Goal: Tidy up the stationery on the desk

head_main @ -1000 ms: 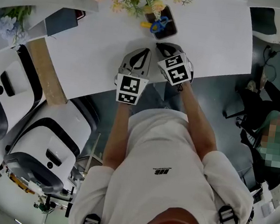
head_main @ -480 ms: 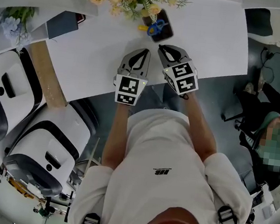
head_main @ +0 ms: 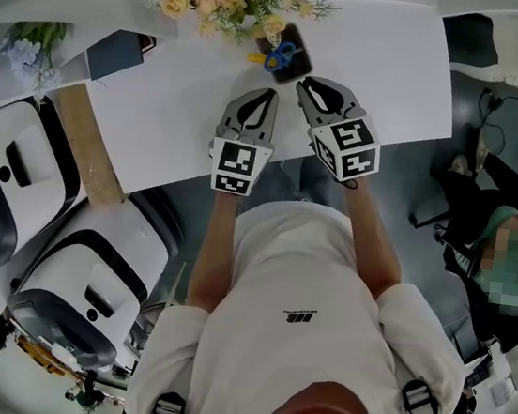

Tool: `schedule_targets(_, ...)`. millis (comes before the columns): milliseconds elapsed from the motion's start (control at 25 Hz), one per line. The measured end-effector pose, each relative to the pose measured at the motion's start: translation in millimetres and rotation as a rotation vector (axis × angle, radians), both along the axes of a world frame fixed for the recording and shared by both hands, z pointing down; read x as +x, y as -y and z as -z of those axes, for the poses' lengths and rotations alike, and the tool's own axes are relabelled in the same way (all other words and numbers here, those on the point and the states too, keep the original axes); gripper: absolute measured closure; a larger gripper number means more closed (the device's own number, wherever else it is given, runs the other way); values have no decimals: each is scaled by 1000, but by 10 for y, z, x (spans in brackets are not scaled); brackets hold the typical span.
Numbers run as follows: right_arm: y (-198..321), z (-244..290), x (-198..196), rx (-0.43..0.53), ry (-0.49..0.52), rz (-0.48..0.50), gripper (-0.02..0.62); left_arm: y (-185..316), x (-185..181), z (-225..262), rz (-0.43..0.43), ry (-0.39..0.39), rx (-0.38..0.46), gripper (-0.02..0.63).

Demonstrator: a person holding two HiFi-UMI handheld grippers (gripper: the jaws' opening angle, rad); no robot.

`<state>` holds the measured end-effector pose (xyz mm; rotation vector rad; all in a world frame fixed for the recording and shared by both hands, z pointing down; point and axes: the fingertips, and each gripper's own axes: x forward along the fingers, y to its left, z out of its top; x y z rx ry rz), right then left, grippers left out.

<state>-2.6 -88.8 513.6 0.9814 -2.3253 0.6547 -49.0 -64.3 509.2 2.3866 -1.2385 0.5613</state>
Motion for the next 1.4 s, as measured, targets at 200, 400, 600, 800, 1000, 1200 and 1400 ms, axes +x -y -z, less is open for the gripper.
schedule_targets(200, 142, 291, 52, 61, 28, -14, 555, 63, 19, 121, 5, -1, 24, 606)
schedule_targets(400, 327, 521, 73, 115, 51, -21, 555, 122, 22, 237, 13, -1, 43, 606)
schedule_targets(600, 476, 645, 49, 151, 63, -12, 557, 178, 26, 307, 22, -3, 55, 606)
schedule_targets(800, 586, 687, 15, 173, 69, 3, 557, 238, 40, 340, 34, -9, 59, 606)
schedule_targets(1000, 688, 593, -10, 186, 53, 21, 557, 305, 64, 336, 43, -12, 56, 606)
schedule_targets(1200, 721, 347, -45, 149, 15, 50, 555, 314, 73, 285, 46, -11, 43, 606)
schedule_targets(1400, 700, 99, -92, 116, -33, 83, 552, 329, 70, 268, 49, -8, 38, 606)
